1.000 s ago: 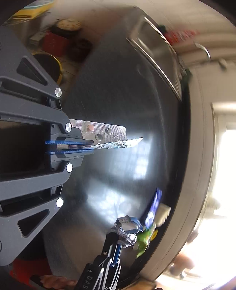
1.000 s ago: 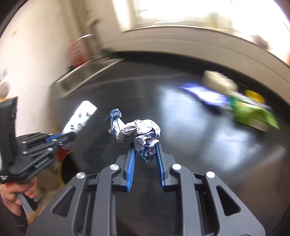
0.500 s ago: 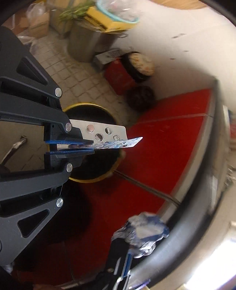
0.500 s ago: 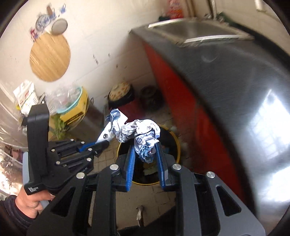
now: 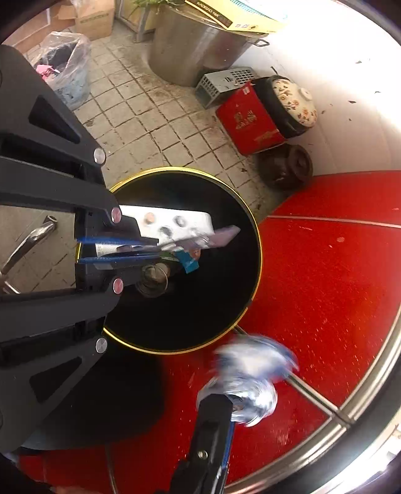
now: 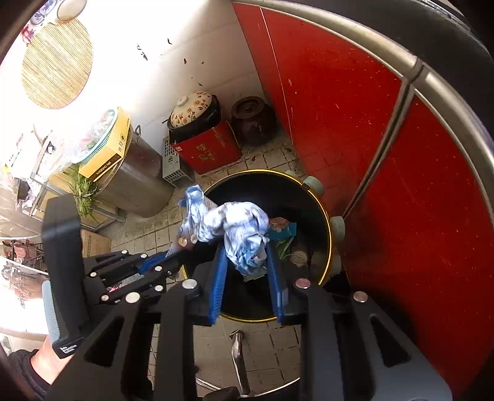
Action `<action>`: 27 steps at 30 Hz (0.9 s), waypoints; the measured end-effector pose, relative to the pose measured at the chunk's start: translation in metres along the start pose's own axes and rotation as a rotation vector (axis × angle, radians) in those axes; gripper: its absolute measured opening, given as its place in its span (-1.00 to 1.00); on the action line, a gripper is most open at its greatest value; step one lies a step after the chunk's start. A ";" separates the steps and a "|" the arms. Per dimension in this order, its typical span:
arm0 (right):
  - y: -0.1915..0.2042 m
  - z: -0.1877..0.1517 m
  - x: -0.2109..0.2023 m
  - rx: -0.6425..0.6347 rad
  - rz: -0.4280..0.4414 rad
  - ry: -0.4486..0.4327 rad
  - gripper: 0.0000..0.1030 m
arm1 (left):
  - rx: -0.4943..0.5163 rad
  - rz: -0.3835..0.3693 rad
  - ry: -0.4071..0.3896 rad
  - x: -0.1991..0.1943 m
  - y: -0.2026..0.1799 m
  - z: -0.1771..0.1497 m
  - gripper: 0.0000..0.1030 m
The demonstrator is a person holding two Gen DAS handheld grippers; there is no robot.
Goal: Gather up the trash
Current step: 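Carry blister pack and foil wrapper to the bin and open both tools, then move both open tools back over the countertop trash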
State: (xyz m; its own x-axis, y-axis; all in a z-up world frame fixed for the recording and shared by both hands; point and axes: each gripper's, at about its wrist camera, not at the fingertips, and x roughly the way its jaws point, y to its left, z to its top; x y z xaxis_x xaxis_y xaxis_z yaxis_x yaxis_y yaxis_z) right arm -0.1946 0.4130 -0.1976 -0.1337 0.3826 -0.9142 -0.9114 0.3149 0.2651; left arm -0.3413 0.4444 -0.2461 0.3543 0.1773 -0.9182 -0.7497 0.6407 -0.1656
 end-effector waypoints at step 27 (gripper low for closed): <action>-0.097 -0.107 -0.288 0.216 -0.208 -0.407 0.74 | 0.360 -0.182 -0.301 -0.161 -0.162 0.032 0.82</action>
State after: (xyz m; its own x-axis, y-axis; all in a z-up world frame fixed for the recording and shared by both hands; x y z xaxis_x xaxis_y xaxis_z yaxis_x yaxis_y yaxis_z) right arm -0.1096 0.1793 0.0072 0.2438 0.5872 -0.7719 -0.7954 0.5764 0.1873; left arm -0.2591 0.3362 -0.0596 0.6468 0.2119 -0.7327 -0.4387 0.8892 -0.1301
